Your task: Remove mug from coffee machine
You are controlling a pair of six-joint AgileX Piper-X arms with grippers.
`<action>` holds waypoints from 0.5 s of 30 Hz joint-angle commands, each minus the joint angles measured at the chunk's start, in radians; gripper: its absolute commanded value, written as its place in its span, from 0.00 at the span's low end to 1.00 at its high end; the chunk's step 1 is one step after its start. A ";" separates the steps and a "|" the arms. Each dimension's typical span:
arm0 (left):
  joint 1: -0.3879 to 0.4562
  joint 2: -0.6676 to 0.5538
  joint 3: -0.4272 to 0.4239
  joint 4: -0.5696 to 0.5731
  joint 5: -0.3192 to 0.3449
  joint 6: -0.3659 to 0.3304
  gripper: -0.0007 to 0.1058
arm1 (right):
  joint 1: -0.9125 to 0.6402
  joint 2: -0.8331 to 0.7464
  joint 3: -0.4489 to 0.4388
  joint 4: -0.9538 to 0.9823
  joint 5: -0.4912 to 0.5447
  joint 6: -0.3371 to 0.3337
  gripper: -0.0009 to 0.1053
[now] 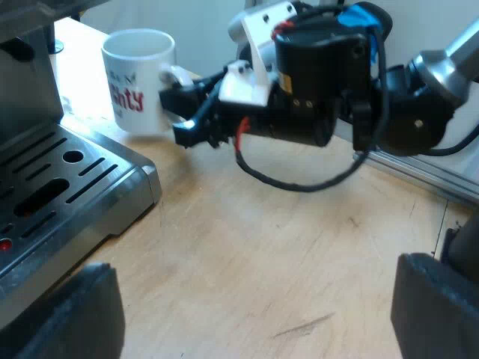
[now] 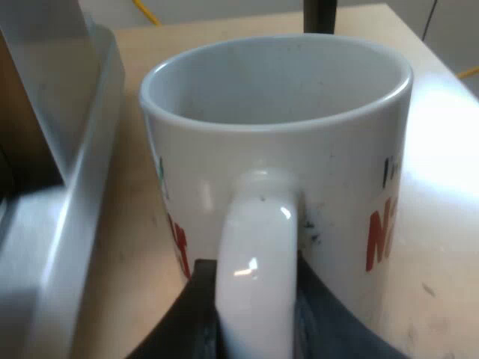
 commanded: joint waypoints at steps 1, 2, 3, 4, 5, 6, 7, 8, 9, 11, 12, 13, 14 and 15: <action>-0.004 0.003 -0.007 -0.008 -0.011 0.004 0.75 | -0.005 -0.007 0.036 -0.053 0.000 -0.020 0.01; -0.004 0.003 -0.007 -0.008 -0.011 0.004 0.75 | -0.005 -0.007 0.056 -0.067 0.000 -0.020 0.01; -0.004 0.003 -0.007 -0.008 -0.011 0.006 0.75 | -0.005 -0.007 0.074 -0.084 0.000 -0.020 0.01; -0.004 0.003 -0.007 -0.008 -0.011 0.007 0.75 | -0.005 -0.007 0.081 -0.088 0.000 -0.020 0.01; -0.004 0.003 -0.007 -0.008 -0.011 0.015 0.75 | -0.005 -0.007 0.094 -0.099 0.000 -0.020 0.01; -0.004 0.003 -0.007 -0.008 -0.011 0.022 0.75 | -0.005 -0.007 0.102 -0.104 0.000 -0.020 0.01; -0.004 0.003 -0.007 -0.008 -0.011 0.022 0.75 | -0.005 -0.007 0.106 -0.104 0.000 -0.020 0.01; -0.004 0.003 -0.007 -0.008 -0.011 0.022 0.75 | -0.005 -0.007 0.113 -0.104 0.000 -0.020 0.01; -0.004 0.003 -0.007 -0.008 -0.011 0.022 0.75 | -0.005 -0.007 0.118 -0.104 0.000 -0.016 0.01; -0.004 0.003 -0.007 -0.008 -0.011 0.022 0.75 | -0.005 -0.007 0.125 -0.104 0.000 -0.005 0.01; -0.004 0.003 -0.007 -0.008 -0.011 0.022 0.75 | -0.005 -0.007 0.130 -0.104 0.000 0.000 0.01; -0.004 0.003 -0.007 -0.008 -0.011 0.022 0.75 | -0.005 -0.007 0.131 -0.104 0.000 0.001 0.01; -0.004 0.003 -0.007 -0.008 -0.011 0.022 0.75 | -0.005 -0.007 0.132 -0.101 0.000 0.001 0.01; -0.004 0.003 -0.007 -0.008 -0.011 0.022 0.75 | -0.003 -0.007 0.131 -0.101 0.000 0.005 0.03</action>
